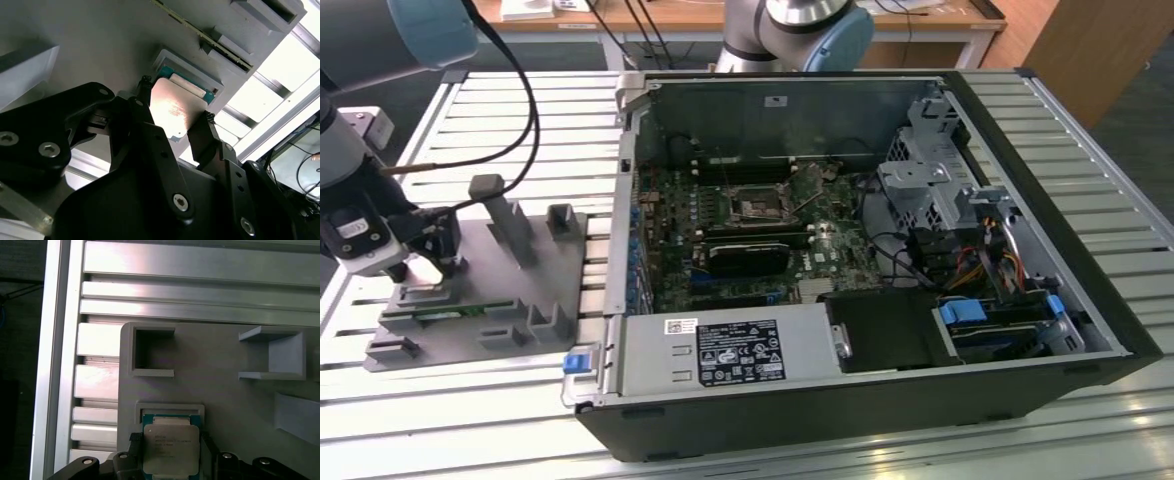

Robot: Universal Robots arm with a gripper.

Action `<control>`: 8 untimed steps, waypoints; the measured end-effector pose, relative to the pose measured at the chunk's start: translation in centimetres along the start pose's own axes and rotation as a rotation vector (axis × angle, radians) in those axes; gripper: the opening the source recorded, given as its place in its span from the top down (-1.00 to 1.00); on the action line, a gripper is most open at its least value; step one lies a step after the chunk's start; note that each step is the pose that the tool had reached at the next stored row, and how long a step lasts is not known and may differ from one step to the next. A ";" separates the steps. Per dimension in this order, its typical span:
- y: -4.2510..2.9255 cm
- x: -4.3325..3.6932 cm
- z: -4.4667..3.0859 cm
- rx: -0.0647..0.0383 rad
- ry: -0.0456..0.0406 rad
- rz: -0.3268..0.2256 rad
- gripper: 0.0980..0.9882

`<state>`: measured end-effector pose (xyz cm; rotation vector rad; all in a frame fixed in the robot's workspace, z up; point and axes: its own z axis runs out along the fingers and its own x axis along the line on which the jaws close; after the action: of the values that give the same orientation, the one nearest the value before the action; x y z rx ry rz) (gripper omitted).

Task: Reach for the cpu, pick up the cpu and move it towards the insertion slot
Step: 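Pick up the cpu and move it towards the insertion slot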

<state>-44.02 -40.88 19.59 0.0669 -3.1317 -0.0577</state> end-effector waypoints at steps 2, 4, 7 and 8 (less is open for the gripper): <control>0.00 0.00 -0.03 0.000 -0.0001 0.000 0.00; 0.00 0.00 -0.09 0.000 0.0000 0.000 0.00; 0.01 0.00 -0.19 0.000 0.0000 0.000 0.00; 0.02 0.00 -0.23 0.000 0.0000 0.000 0.00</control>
<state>-44.02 -40.87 19.82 0.0669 -3.1317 -0.0576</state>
